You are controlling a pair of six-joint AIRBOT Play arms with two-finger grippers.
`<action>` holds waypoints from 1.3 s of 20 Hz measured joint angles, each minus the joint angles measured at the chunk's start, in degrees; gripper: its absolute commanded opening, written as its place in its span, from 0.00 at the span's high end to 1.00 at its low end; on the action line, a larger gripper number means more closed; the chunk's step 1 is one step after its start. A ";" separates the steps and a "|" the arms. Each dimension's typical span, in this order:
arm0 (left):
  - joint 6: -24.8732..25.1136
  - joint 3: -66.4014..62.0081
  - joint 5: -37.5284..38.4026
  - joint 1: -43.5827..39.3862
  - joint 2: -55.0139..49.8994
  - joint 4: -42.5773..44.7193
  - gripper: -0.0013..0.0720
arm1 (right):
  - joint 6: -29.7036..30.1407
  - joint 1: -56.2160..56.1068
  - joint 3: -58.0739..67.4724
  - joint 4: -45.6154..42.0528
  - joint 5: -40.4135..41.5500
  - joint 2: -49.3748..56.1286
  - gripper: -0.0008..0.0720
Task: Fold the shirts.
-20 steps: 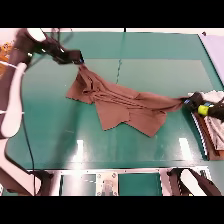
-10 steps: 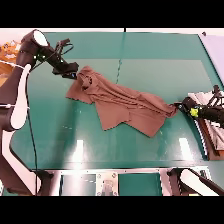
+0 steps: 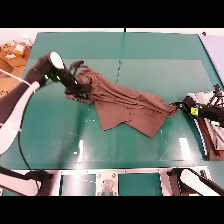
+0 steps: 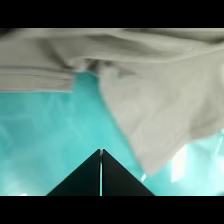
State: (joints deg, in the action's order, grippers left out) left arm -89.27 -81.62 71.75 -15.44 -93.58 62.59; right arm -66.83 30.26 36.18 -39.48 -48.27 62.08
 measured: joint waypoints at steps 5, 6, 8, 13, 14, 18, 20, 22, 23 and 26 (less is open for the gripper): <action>-3.30 14.53 -20.90 -3.61 2.93 -5.35 0.26 | 0.02 -0.04 0.00 0.70 0.55 0.00 0.97; -3.76 15.82 -23.85 -3.85 2.89 -5.99 0.26 | 0.02 -0.07 0.00 0.85 0.57 0.00 0.97; -4.15 17.53 -29.14 -4.28 2.16 -8.61 0.26 | 0.04 -0.11 0.00 0.94 0.63 0.00 0.97; -2.29 18.14 -34.32 -4.42 0.81 -13.68 0.95 | 0.76 -0.11 0.00 1.05 0.74 0.04 0.97; -1.53 17.55 -33.66 -4.17 1.22 -13.79 0.95 | 1.03 -0.11 0.00 1.07 0.74 0.09 0.97; -0.24 14.32 -27.23 -1.51 6.14 -10.43 0.95 | 1.36 -0.11 0.02 1.31 0.72 0.11 0.97; 0.35 11.74 -25.11 0.39 10.34 -9.18 0.95 | 1.53 -0.11 0.94 2.34 0.46 0.13 0.97; 1.88 7.93 -23.43 1.73 14.64 -8.20 0.95 | 2.49 -0.13 4.37 4.48 -2.03 0.11 0.97; 3.04 5.09 -23.06 2.25 17.25 -7.78 0.95 | 2.80 -0.22 7.17 5.62 -3.67 -0.07 0.97; 6.67 -5.27 -21.88 2.95 24.55 -6.60 0.95 | 2.27 -0.22 19.80 8.94 -9.62 -2.23 0.97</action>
State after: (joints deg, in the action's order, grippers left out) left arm -82.61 -86.89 49.87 -12.49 -69.04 55.99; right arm -64.55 30.04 55.99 -30.55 -57.89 59.86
